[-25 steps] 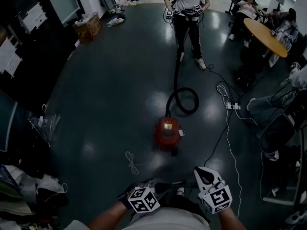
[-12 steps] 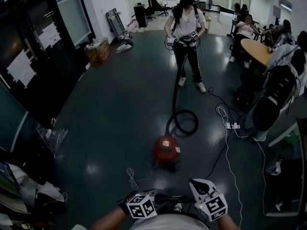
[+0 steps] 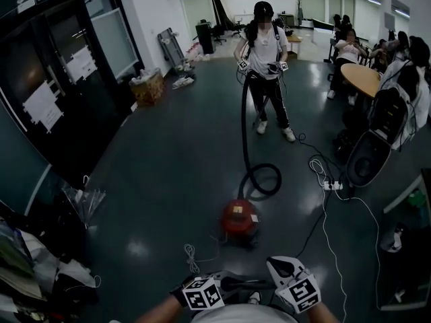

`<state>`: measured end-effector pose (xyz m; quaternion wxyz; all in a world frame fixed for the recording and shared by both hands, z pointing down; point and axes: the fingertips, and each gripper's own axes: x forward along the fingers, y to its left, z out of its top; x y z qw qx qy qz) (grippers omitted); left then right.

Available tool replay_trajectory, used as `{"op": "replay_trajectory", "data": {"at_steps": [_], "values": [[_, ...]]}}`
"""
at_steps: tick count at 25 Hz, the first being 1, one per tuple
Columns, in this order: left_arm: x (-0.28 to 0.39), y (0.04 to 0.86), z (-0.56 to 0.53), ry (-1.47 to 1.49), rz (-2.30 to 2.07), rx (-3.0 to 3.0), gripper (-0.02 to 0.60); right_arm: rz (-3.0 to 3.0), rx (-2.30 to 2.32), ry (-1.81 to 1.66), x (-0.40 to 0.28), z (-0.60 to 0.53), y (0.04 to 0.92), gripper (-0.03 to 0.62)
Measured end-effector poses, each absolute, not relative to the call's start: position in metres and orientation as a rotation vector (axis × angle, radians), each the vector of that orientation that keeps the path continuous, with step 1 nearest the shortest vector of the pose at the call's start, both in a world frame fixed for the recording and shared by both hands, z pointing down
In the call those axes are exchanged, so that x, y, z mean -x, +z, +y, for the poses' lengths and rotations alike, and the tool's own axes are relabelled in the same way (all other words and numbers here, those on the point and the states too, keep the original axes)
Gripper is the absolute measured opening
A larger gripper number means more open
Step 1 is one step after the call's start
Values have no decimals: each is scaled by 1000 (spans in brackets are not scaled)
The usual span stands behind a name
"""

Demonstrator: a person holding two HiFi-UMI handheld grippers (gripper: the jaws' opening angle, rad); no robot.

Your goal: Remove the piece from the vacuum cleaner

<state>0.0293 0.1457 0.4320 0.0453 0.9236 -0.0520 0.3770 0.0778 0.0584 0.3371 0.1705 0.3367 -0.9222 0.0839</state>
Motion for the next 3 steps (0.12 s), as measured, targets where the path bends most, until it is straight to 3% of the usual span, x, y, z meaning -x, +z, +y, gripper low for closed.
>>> {"op": "replay_trajectory", "data": {"at_steps": [3], "values": [[-35,433,150,1149,-168,-2816,26,-2622,-943,248,-82,64,337,12]]}}
